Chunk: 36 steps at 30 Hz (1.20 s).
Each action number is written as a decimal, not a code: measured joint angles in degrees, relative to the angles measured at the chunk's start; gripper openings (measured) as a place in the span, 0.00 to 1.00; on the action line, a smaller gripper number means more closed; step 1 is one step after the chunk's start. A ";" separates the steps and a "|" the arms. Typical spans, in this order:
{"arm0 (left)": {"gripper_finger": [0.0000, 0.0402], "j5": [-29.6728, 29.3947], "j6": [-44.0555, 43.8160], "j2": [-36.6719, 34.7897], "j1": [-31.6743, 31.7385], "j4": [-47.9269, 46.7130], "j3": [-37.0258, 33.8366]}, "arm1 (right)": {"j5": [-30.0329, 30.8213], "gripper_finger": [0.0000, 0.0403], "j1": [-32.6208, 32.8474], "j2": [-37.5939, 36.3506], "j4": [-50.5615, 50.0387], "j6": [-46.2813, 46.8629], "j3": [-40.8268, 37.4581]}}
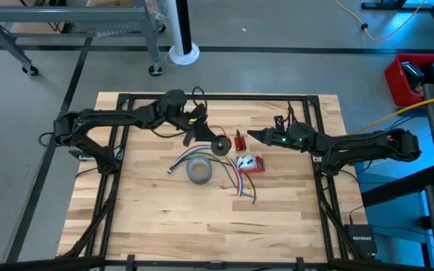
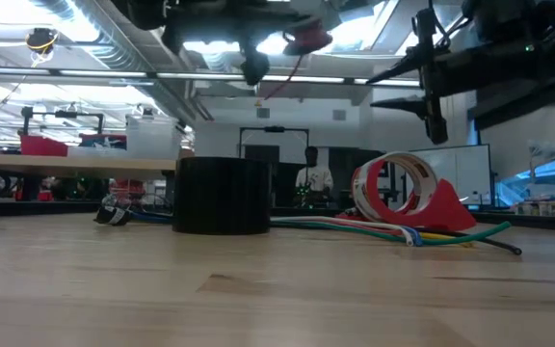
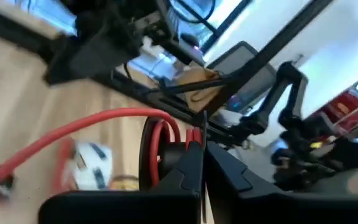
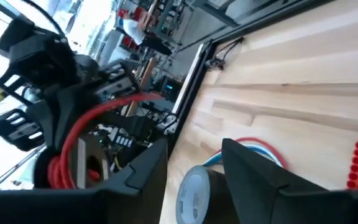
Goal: Coil cords
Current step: Uncoil the red wire from the black spool
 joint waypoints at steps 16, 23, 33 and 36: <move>0.00 -2.93 7.65 1.46 -5.11 -2.68 -0.02 | -14.13 0.39 0.05 14.17 13.87 1.29 4.87; 0.00 -3.60 7.96 1.46 -7.65 -3.65 -0.02 | -26.31 0.39 0.04 23.34 13.85 2.89 13.24; 0.00 -3.74 8.76 1.46 -9.36 -9.30 -0.02 | -33.36 0.39 0.02 24.26 12.89 2.69 16.37; 0.00 -3.81 9.12 1.46 -9.61 -9.06 -0.02 | -33.20 0.39 0.02 24.26 10.81 2.69 16.39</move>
